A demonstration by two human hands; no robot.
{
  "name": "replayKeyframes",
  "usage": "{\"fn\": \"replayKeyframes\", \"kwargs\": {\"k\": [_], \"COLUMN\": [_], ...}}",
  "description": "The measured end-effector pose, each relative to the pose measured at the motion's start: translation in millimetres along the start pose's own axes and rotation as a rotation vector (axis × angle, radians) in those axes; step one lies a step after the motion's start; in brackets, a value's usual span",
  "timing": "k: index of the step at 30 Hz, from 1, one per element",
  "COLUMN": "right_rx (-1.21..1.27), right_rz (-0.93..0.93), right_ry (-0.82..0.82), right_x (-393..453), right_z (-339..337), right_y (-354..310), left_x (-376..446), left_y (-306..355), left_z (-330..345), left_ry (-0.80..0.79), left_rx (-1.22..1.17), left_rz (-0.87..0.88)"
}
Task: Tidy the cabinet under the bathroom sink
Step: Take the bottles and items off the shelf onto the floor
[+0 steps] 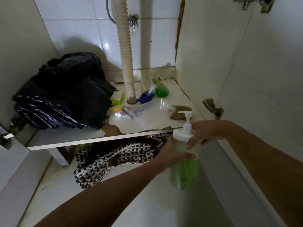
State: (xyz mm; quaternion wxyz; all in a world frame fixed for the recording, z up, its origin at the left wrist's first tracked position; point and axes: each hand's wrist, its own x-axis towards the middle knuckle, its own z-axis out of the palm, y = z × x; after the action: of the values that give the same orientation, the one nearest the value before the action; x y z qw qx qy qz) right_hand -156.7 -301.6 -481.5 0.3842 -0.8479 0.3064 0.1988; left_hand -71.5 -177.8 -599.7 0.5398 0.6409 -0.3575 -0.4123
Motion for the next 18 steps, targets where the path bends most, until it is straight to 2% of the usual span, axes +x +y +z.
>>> {"fn": "replayKeyframes", "kwargs": {"k": [5, 10, 14, 18], "right_rx": [-0.328, -0.472, -0.482, -0.388], "right_rz": [-0.03, 0.009, 0.005, 0.113], "right_ry": [-0.023, -0.032, -0.058, -0.175], "right_x": [24, 42, 58, 59], "right_z": [36, 55, 53, 39], "right_y": [29, 58, 74, 78], "left_x": [-13, -16, -17, -13], "left_y": [-46, -65, -63, -64], "left_z": [13, 13, 7, 6], "left_ry": [-0.074, -0.113, -0.214, -0.279], "left_rx": [0.052, 0.097, 0.151, 0.222], "left_rz": [-0.071, -0.167, -0.191, -0.217]}}
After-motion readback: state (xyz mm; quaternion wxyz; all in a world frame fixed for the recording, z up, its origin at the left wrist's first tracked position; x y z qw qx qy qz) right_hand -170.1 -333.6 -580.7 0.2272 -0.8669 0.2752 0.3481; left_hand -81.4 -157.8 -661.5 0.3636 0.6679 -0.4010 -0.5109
